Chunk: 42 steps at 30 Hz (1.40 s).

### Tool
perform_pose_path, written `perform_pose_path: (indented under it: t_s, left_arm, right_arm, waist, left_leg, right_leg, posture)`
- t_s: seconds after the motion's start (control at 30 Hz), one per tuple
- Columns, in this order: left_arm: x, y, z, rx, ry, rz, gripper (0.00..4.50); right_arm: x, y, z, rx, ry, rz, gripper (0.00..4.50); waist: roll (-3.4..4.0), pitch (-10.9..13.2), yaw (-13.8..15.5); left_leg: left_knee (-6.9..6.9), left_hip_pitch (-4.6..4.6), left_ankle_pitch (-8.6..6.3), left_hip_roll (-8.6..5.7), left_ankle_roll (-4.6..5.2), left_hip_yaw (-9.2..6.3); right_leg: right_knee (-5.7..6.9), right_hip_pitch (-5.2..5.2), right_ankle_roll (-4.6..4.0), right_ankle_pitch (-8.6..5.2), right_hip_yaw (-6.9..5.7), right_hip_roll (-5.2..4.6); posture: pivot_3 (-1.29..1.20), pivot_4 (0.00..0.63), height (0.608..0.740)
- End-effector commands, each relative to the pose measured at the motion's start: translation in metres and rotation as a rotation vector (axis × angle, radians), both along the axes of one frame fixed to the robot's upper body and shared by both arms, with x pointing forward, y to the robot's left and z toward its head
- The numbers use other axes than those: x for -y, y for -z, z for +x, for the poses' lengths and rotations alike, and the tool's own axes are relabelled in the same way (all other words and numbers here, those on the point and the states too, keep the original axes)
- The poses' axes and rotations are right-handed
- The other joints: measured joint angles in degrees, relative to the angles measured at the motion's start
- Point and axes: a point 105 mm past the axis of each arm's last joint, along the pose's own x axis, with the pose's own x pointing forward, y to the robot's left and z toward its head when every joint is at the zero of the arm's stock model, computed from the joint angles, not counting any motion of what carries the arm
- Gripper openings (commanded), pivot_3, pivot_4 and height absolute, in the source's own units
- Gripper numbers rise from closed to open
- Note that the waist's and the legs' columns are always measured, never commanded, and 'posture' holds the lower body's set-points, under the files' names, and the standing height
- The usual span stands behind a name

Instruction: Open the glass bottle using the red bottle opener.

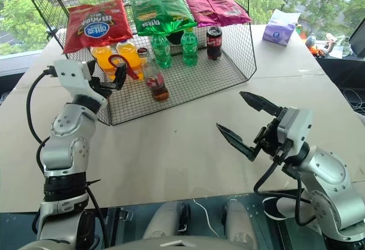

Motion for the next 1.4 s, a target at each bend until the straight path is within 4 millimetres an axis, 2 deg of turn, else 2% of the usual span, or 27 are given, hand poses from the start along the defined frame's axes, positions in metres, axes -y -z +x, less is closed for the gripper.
perform_pose_path:
  t_s: [0.03, 0.43, 0.73, 1.4]
  left_arm:
    - [-0.003, 0.004, 0.004, -0.024, -0.015, 0.013, 4.45]
    - [0.010, -0.004, 0.003, -0.033, -0.033, 0.057, 4.45]
    - [0.018, -0.021, 0.005, -0.044, -0.041, 0.063, 4.45]
    - [0.007, -0.010, 0.005, -0.075, -0.047, 0.056, 4.45]
  right_arm:
    - [-0.003, -0.009, -0.007, 0.045, -0.007, 0.002, 4.50]
    - [-0.003, -0.006, -0.007, 0.036, -0.006, -0.003, 4.50]
    - [-0.003, -0.004, -0.008, 0.032, 0.000, -0.004, 4.50]
    - [-0.003, -0.003, -0.009, 0.027, 0.009, -0.003, 4.50]
  waist:
    - [0.00, 0.0, 0.0]
    - [-0.01, 0.0, 0.0]
    - [-0.08, 0.1, 0.0]
    - [-0.32, 0.2, -0.1]
  left_leg:
    - [0.00, 0.00, 0.00, 0.00, 0.00, -0.01]
    - [0.01, -0.03, 0.00, 0.02, 0.00, -0.07]
    - [0.01, -0.14, 0.00, -0.01, 0.00, -0.08]
    - [-0.12, -0.24, -0.02, -0.01, 0.01, -0.09]
  right_leg:
    - [0.00, 0.01, 0.00, 0.00, 0.00, 0.00]
    - [-0.03, 0.04, 0.00, 0.00, -0.04, -0.07]
    - [-0.16, 0.04, 0.00, 0.00, -0.15, -0.10]
    - [-0.48, 0.04, 0.00, 0.02, -0.18, -0.08]
  posture:
    - [0.00, 0.150, 0.740]
    - [0.00, 0.150, 0.740]
    - [0.00, 0.150, 0.740]
    - [0.00, 0.150, 0.740]
